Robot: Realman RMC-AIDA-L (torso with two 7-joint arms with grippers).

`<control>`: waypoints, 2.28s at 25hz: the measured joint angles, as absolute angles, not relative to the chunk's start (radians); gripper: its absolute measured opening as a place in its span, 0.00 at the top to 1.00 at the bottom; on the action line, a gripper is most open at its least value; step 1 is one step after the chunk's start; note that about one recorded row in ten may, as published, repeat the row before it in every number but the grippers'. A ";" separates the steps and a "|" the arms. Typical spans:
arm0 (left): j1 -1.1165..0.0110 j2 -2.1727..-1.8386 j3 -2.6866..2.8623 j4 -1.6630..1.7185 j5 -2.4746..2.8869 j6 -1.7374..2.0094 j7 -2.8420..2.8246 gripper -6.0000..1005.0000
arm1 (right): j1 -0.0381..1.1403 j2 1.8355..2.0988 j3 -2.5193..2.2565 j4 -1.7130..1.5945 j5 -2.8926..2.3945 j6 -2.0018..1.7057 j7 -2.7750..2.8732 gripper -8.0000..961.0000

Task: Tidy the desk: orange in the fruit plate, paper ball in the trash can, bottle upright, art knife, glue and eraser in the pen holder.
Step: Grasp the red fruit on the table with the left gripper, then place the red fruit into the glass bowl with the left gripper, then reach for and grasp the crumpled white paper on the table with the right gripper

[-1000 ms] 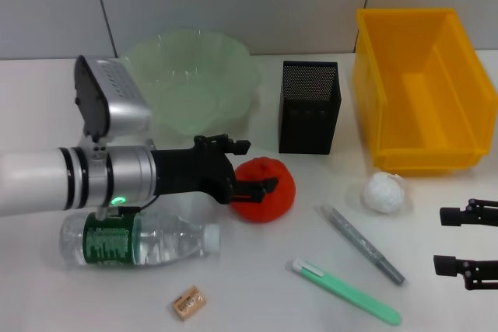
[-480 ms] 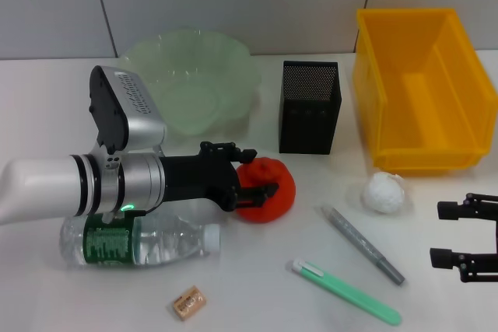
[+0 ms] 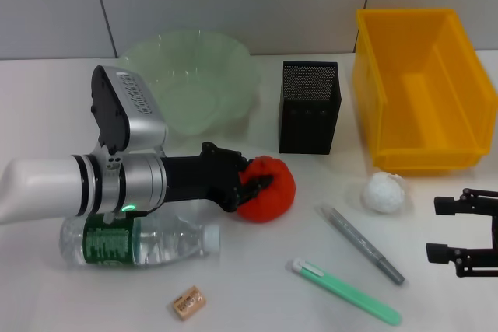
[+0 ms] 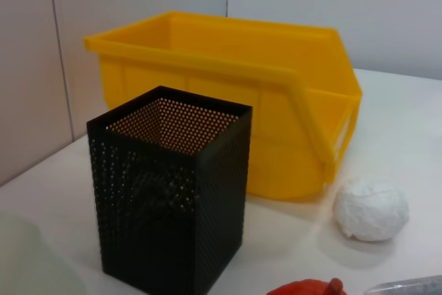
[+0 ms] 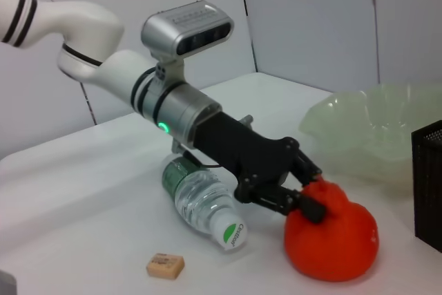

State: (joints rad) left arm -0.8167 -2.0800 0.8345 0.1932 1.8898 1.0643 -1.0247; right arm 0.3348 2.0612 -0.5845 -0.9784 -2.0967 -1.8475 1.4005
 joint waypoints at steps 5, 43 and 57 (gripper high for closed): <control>-0.790 -2.077 0.835 0.215 1.890 1.148 -1.025 0.78 | 0.340 2.062 -0.584 -0.973 -2.096 -1.838 1.401 0.18; -0.807 -2.080 1.071 0.544 1.552 0.568 -1.399 0.91 | 0.349 2.077 -0.600 -0.972 -2.094 -1.848 1.401 0.18; -0.793 -2.073 1.086 0.560 1.549 0.598 -1.439 0.50 | 0.350 2.077 -0.600 -0.971 -2.096 -1.854 1.400 0.18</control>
